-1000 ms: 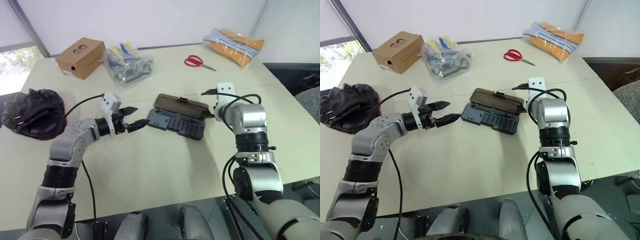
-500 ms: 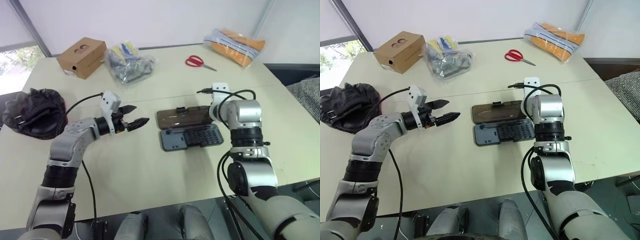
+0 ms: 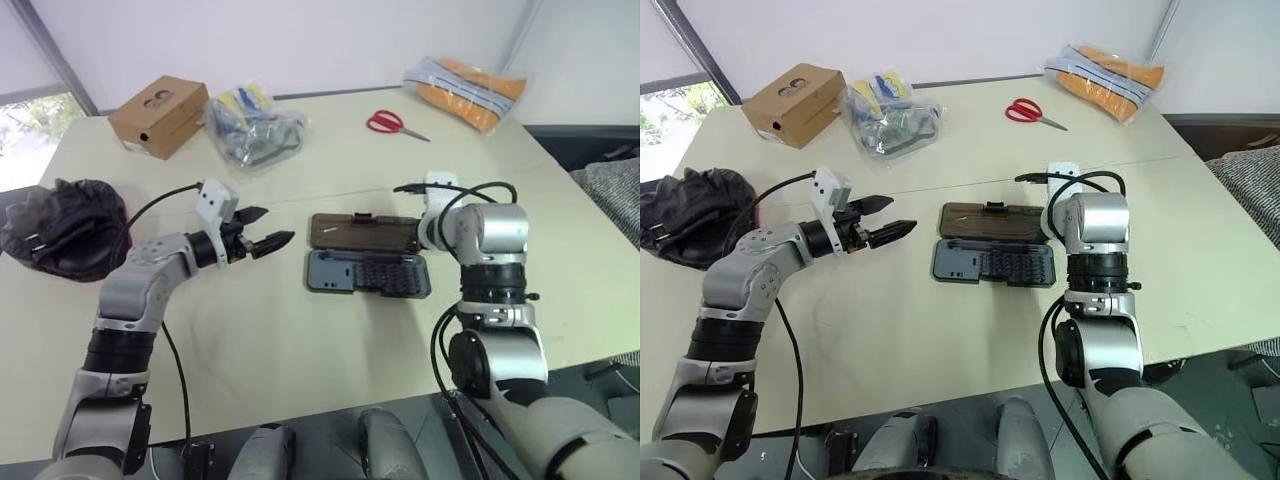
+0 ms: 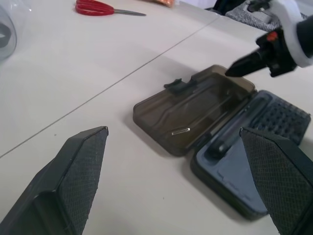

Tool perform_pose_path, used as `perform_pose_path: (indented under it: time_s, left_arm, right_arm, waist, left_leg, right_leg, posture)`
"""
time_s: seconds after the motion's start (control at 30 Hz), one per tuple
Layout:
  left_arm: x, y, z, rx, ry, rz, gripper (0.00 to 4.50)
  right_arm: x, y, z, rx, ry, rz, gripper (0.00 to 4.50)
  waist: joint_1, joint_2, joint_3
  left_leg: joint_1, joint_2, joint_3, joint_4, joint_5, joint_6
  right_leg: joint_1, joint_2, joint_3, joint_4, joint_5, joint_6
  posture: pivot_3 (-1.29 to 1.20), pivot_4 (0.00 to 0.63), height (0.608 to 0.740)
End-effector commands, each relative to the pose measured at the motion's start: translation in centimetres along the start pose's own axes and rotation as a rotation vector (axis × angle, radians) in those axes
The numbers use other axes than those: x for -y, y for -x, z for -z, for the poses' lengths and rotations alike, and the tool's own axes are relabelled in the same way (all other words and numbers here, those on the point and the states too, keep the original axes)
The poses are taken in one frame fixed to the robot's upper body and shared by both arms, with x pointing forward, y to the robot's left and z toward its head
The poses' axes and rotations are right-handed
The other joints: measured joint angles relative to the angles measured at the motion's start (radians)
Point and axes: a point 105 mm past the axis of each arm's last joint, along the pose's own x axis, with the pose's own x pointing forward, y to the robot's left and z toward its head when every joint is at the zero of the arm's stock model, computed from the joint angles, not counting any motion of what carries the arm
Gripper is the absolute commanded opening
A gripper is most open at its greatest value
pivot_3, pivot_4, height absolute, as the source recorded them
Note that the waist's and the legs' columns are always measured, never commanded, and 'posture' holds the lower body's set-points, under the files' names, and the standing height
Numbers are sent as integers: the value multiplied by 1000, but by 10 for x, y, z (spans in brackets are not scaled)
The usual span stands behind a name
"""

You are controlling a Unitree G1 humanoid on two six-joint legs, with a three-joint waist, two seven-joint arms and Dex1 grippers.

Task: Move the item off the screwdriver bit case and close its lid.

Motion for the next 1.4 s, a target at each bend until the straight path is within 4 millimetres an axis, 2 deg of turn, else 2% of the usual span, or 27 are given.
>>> perform_pose_path:
  time_s: [0.03, 0.13, 0.27, 1.03, 1.4]
  left_arm:
    - [-4, 4, -19, 50, -44, -3, 4500]
    - [-5, 3, -19, 49, -44, -2, 4500]
    - [-4, 0, -21, 52, -46, 7, 4500]
    - [-3, 2, -20, 48, -48, 14, 4500]
    - [-2, 2, -19, 41, -57, 21, 4500]
  right_arm:
    - [-23, 16, -1, 24, 26, -83, 26]
    - [-31, 23, 1, 32, 39, -107, 26]
    - [-41, 28, 3, 46, 66, -140, 26]
    - [-50, 33, 10, 70, 142, -193, 26]
    - [-58, 33, 19, 57, 166, -238, 26]
  waist:
    - [-4, 0, 0]
    - [-10, 0, 0]
    - [-14, 0, 0]
    - [-19, 0, 0]
    - [-19, 0, 0]
  left_leg:
    - [0, 0, 0, 0, 0, 0]
    - [0, 0, 0, 0, 0, 0]
    - [-1, -1, 1, 0, 0, 0]
    - [-1, -1, 1, 0, 0, 0]
    - [-1, -1, 1, 0, 0, 0]
  right_leg:
    - [-1, 0, 0, 2, 0, 0]
    - [-4, -1, 0, 10, 0, 0]
    - [-6, -2, 0, 11, 0, 0]
    - [-6, -2, 0, 11, 0, 0]
    - [-7, -2, 0, 11, 0, 0]
  posture:
    - [0, 150, 740]
    - [0, 150, 740]
    - [0, 150, 740]
    - [0, 150, 740]
    - [0, 150, 740]
